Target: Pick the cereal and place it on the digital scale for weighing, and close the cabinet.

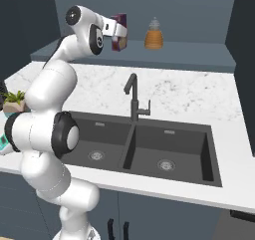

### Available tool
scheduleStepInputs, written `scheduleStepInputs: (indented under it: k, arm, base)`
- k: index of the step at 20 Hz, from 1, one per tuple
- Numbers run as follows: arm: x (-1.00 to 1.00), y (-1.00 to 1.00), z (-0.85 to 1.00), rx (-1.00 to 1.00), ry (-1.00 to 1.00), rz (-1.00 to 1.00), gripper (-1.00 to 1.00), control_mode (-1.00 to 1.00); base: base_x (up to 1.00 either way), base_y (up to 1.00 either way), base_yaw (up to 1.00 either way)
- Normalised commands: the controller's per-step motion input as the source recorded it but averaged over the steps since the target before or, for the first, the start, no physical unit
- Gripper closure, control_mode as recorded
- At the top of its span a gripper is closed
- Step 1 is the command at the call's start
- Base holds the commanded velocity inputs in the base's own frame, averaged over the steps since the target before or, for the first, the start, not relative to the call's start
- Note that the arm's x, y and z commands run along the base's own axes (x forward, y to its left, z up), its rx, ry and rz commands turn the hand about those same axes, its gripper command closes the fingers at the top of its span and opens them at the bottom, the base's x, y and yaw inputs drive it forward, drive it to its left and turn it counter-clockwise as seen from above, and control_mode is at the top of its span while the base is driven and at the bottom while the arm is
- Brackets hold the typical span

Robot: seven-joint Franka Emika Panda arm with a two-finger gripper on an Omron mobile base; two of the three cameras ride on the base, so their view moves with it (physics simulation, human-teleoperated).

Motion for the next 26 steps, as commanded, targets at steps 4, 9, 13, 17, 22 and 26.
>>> scheduleStepInputs:
  k: [4, 9, 13, 17, 22, 26]
  arm:
    - [0.46, 0.0, 0.0, 0.0, 0.0, 0.0, -1.0, -1.0]
    - [0.3, -0.12, 0.0, 0.01, 0.0, 0.0, -1.0, -1.0]
    - [0.29, -0.2, 0.0, 0.02, 0.0, 0.0, -1.0, -1.0]
    - [0.38, -0.02, -0.05, 0.0, 0.0, 0.0, -1.0, -1.0]
    - [0.28, 0.0, -0.13, 0.0, 0.0, 0.0, 1.0, -1.0]
    - [0.04, 0.0, -0.16, 0.0, -0.04, 0.0, 1.0, -1.0]
  base:
    - [0.0, 0.0, 0.0]
    - [0.0, 0.0, 0.0]
    - [0.0, 0.0, 0.0]
    - [0.0, 0.0, 0.0]
    - [0.0, 0.0, 0.0]
    - [0.0, 0.0, 0.0]
